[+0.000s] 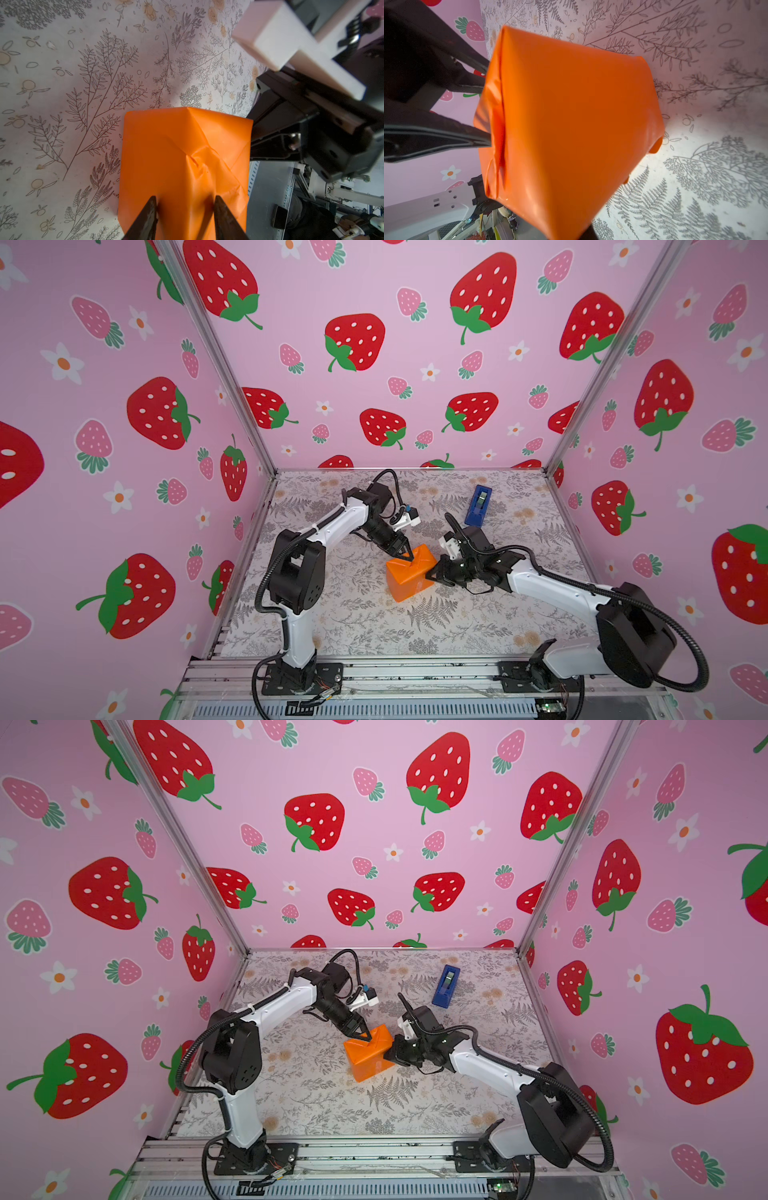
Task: Wrap the gift box in paper
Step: 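Pinch the top paper corners with both grippers and press inward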
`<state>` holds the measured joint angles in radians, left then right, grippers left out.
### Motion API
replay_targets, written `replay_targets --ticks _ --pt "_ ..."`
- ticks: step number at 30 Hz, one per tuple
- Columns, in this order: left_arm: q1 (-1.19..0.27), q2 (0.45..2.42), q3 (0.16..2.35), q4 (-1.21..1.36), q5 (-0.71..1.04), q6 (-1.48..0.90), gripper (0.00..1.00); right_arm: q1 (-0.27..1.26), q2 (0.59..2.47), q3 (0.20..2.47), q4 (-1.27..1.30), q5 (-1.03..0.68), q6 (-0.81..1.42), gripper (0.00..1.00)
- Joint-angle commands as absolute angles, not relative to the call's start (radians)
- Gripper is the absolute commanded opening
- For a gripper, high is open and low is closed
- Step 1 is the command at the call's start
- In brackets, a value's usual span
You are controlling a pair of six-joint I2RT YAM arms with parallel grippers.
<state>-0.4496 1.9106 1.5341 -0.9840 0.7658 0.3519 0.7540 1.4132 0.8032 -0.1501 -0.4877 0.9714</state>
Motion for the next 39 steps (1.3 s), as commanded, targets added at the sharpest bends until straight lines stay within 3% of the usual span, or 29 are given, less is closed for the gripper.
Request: replay_targets --ticks 1,14,20,23,25,28,32,39 --pt "-0.456 1.873 1.452 -0.945 0.735 0.274 0.46 0.727 1.456 0.865 -0.104 -0.454 0.93 0.0" --pt "-0.438 1.671 1.169 -0.654 0.603 -0.117 0.46 0.687 1.689 1.108 -0.09 -0.513 0.794 0.0" --pt "-0.438 1.645 1.132 -0.602 0.563 -0.182 0.46 0.652 1.633 1.12 -0.176 -0.436 0.77 0.06" --pt "-0.438 1.646 1.14 -0.608 0.558 -0.178 0.45 0.653 1.563 1.096 -0.189 -0.439 0.779 0.19" --pt "-0.439 1.647 1.15 -0.621 0.556 -0.171 0.46 0.656 1.529 1.057 -0.14 -0.507 0.82 0.46" --pt "-0.438 1.651 1.158 -0.632 0.554 -0.163 0.45 0.671 1.518 1.015 -0.086 -0.59 0.879 0.68" --pt "-0.438 1.658 1.162 -0.634 0.557 -0.164 0.45 0.716 1.547 1.005 -0.055 -0.61 0.928 0.75" --pt "-0.439 1.669 1.169 -0.637 0.557 -0.164 0.45 0.737 1.606 1.042 -0.125 -0.547 0.924 0.72"
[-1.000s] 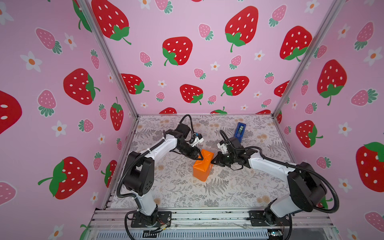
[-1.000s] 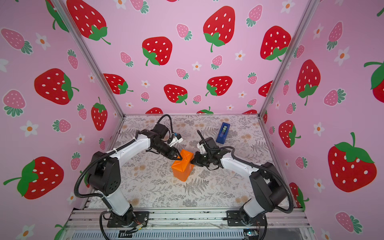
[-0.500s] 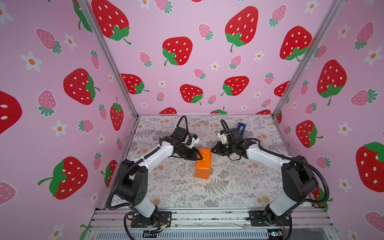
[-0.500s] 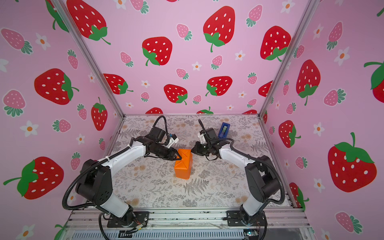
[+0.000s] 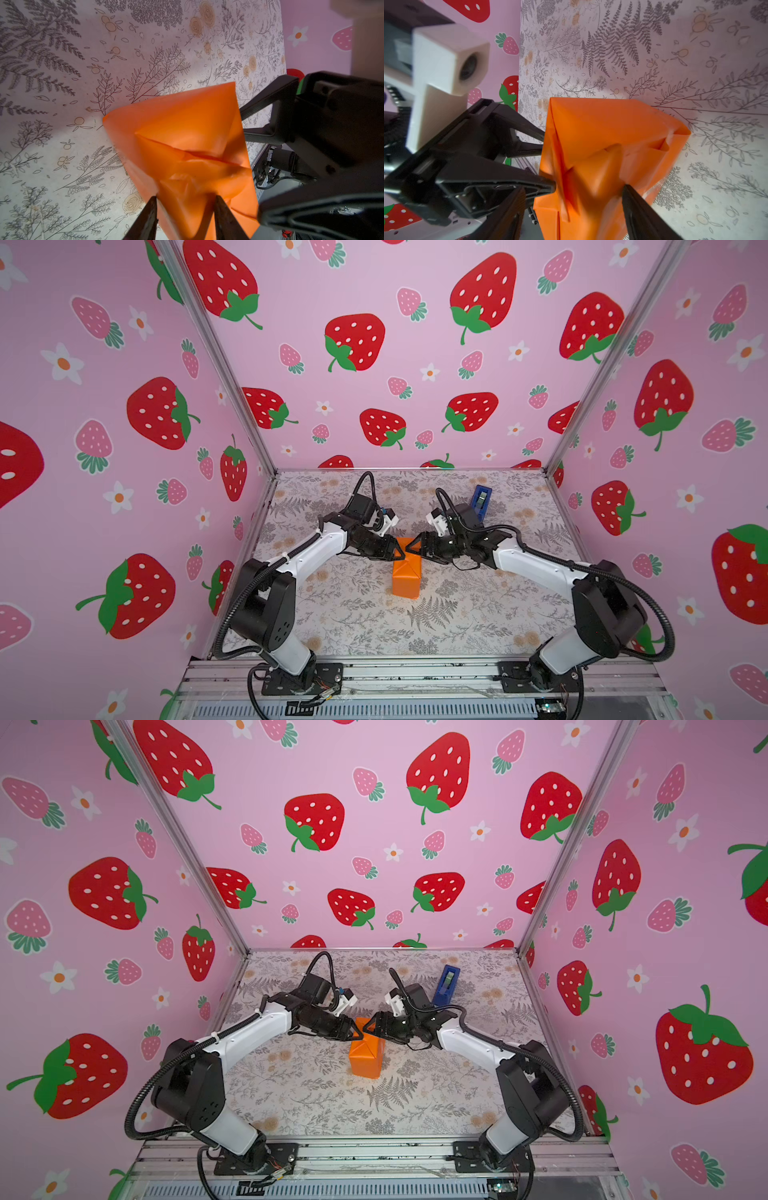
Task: Wrap the gift box in paper
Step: 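Pinch the top paper corners with both grippers and press inward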
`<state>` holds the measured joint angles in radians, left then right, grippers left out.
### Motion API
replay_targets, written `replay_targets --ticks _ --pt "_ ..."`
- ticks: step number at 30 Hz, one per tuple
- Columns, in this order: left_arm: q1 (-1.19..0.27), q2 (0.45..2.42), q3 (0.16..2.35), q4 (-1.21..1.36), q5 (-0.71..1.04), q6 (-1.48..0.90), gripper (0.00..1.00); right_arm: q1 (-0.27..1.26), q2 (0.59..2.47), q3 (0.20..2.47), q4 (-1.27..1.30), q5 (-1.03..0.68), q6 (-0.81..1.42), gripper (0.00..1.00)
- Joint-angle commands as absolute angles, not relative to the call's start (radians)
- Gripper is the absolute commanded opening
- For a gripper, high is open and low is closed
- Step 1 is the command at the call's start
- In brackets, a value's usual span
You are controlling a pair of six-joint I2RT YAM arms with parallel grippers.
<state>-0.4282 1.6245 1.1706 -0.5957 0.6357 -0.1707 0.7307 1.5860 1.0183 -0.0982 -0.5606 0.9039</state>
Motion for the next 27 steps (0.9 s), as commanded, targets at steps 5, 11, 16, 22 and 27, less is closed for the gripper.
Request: replay_targets --ticks 5,11,16,22,27 --pt "-0.44 1.678 1.173 -0.646 0.553 -0.168 0.45 0.746 1.606 1.036 -0.143 -0.542 0.911 0.63" --pt "-0.44 1.666 1.178 -0.647 0.556 -0.174 0.45 0.748 1.587 1.013 -0.151 -0.522 0.907 0.47" --pt "-0.433 1.623 1.19 -0.613 0.558 -0.22 0.45 0.748 1.6 1.002 -0.163 -0.502 0.89 0.36" --pt "-0.431 1.556 1.179 -0.549 0.543 -0.332 0.45 0.746 1.605 0.994 -0.163 -0.497 0.884 0.28" --pt "-0.432 1.525 1.142 -0.507 0.506 -0.455 0.45 0.747 1.612 0.992 -0.165 -0.497 0.88 0.26"
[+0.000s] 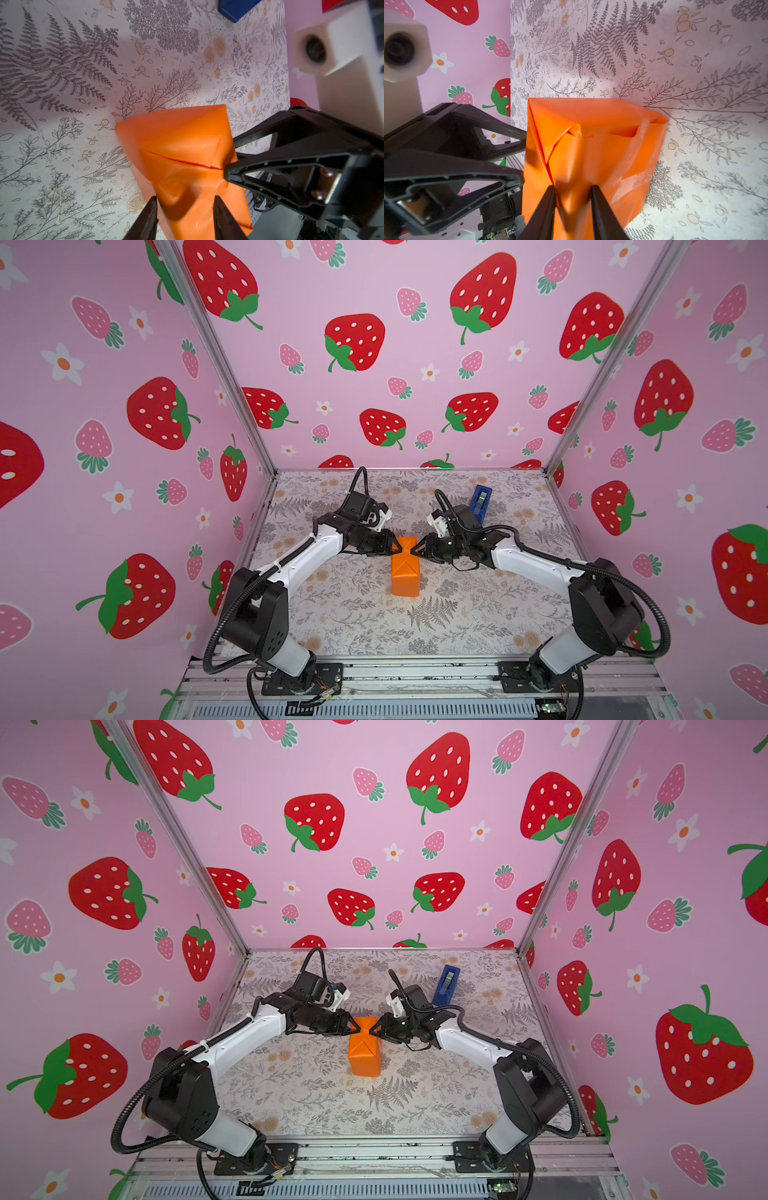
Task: Wrap the gift box in paper
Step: 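Pinch the top paper corners with both grippers and press inward, then release the box and withdraw the right gripper upward toward the tape dispenser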
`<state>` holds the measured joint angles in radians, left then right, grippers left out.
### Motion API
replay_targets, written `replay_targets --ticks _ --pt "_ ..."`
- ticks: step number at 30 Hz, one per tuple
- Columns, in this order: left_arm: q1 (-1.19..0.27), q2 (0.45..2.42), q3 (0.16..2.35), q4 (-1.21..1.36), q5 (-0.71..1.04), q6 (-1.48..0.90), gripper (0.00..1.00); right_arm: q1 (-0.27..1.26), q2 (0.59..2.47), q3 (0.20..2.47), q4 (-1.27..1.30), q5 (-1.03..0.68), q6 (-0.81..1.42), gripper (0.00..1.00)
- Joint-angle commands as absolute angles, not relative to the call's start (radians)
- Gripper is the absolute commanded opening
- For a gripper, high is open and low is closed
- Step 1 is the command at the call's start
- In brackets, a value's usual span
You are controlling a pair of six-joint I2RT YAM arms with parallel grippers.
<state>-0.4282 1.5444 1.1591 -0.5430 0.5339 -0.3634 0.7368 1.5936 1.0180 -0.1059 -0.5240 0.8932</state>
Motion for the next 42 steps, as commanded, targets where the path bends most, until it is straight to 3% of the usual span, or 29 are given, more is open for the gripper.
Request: replay_targets --ticks 1,16,22,31,42 --pt "-0.433 1.526 1.137 -0.506 0.512 -0.463 0.45 0.746 1.612 0.992 -0.167 -0.497 0.88 0.26" --pt "-0.475 1.563 1.077 -0.534 0.447 -0.465 0.41 0.746 1.613 1.001 -0.172 -0.495 0.875 0.27" --pt "-0.48 1.591 1.085 -0.55 0.434 -0.45 0.39 0.708 1.544 1.026 -0.155 -0.498 0.877 0.42" --pt "-0.481 1.629 1.1 -0.573 0.434 -0.413 0.4 0.452 1.464 1.087 -0.13 -0.567 0.762 0.47" --pt "-0.484 1.637 1.106 -0.593 0.445 -0.393 0.4 0.086 1.714 1.148 -0.009 -0.766 0.678 0.47"
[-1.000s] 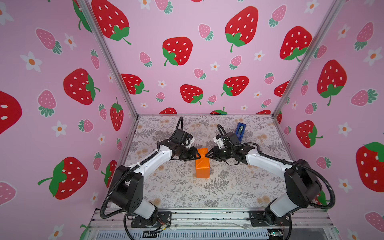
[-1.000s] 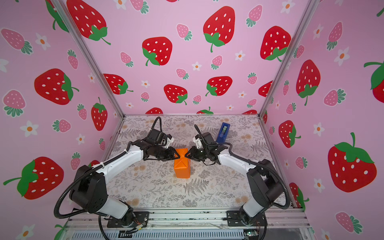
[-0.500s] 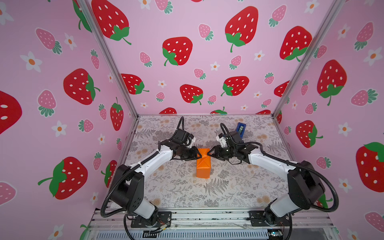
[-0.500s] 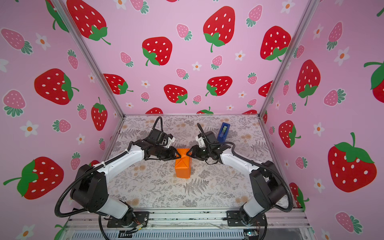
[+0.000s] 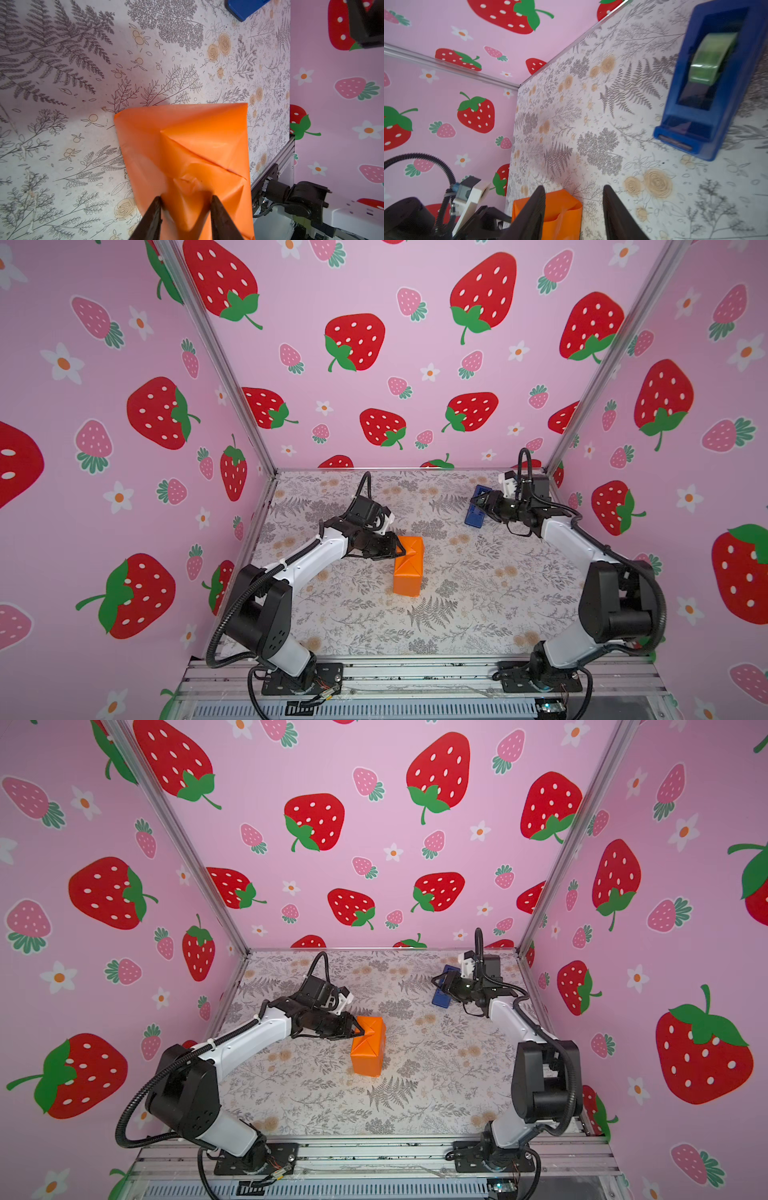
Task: Wrap the gift box in paper
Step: 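Release the box and withdraw the right gripper upward toward the tape dispenser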
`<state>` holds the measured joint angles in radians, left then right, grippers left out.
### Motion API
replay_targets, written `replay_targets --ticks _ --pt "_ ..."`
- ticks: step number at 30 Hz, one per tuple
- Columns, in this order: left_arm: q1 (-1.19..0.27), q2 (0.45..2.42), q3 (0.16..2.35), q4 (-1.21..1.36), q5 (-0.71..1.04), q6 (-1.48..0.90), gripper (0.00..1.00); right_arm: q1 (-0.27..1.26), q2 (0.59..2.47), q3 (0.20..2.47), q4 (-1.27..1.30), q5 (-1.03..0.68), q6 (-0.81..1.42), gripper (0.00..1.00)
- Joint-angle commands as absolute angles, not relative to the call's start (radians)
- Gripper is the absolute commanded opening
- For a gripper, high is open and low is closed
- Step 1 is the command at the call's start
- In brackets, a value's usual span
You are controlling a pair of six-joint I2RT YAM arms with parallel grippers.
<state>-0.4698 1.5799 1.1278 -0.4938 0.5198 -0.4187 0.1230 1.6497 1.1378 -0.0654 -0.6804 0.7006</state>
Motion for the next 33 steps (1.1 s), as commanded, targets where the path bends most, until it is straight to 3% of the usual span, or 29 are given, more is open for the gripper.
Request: replay_targets --ticks 1,7,17,33 --pt "-0.484 1.636 1.102 -0.593 0.444 -0.388 0.41 0.068 1.746 1.147 0.03 -0.788 0.698 0.46" --pt "-0.482 1.64 1.099 -0.604 0.437 -0.382 0.41 0.023 1.917 1.216 0.102 -0.844 0.736 0.4" --pt "-0.483 1.637 1.11 -0.613 0.44 -0.375 0.41 0.018 2.05 1.28 0.126 -0.835 0.768 0.36" --pt "-0.484 1.641 1.106 -0.608 0.446 -0.384 0.41 0.017 2.128 1.301 0.254 -0.912 0.947 0.3"
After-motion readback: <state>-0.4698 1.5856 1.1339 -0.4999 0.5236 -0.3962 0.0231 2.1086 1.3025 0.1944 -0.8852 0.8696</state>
